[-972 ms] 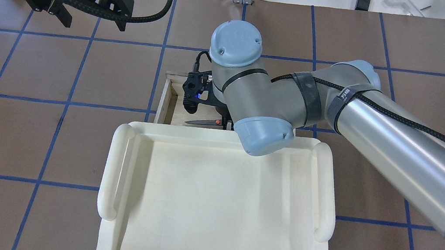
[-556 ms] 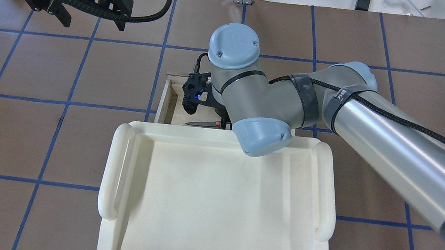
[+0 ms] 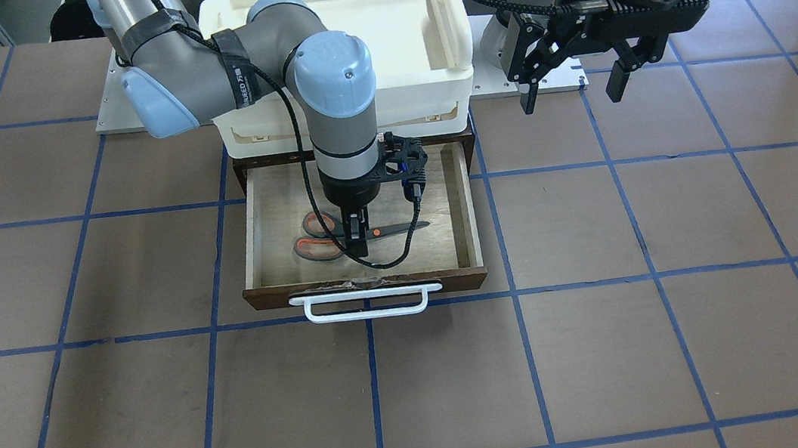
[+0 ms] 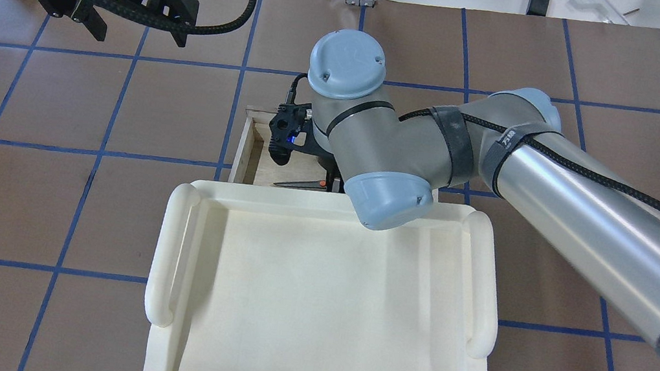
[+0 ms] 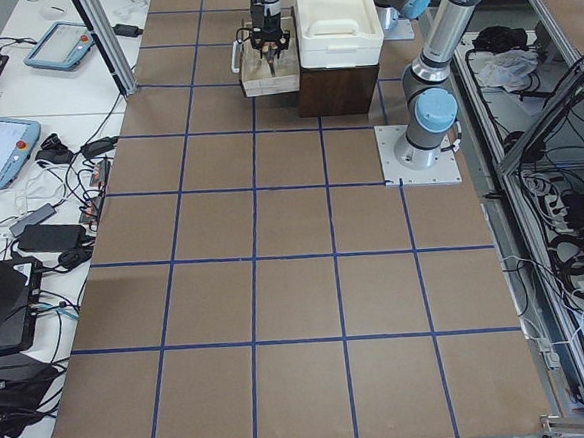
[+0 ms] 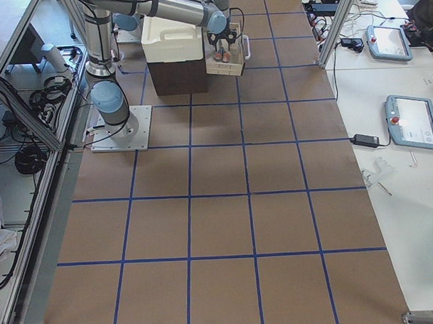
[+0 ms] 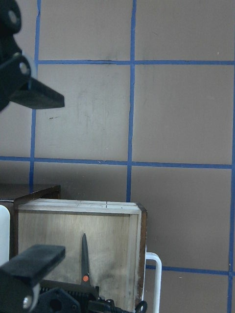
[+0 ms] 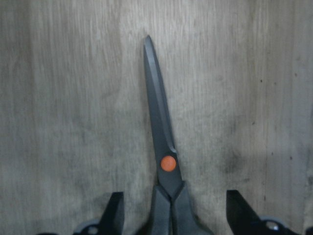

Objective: Put scissors in drawer and close it
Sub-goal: 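Lower the scissors into the drawer with the right gripper, then open the right gripper and raise it back to its start position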

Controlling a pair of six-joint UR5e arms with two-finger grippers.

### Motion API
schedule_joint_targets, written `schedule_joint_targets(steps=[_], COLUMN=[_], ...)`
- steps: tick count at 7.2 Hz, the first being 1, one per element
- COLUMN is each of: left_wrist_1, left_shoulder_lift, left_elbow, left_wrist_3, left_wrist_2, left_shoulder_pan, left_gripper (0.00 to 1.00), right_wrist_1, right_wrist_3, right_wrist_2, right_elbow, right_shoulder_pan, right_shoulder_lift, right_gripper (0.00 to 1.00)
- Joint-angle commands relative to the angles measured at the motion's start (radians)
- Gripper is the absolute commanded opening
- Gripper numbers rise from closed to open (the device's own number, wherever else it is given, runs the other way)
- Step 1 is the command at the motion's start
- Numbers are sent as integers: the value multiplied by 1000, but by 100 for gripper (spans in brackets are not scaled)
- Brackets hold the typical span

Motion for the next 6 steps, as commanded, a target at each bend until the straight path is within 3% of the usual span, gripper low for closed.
schedule_joint_targets(steps=[1, 3, 6], left_wrist_1=[0, 0, -5], left_shoulder_lift=[0, 2, 8], left_elbow=[0, 0, 0], left_wrist_3=[0, 0, 0], left_wrist_2=[2, 4, 4], left_shoulder_pan=[0, 0, 0], left_gripper=[100, 100, 100], right_wrist_1=[19, 186, 321], right_wrist_3=[-9, -1, 142], right_wrist_2=[-1, -2, -10], right_elbow=[-41, -165, -181], right_shoulder_pan=[-8, -64, -239], right_shoulder_lift=[-42, -62, -215], right_gripper=[100, 100, 100])
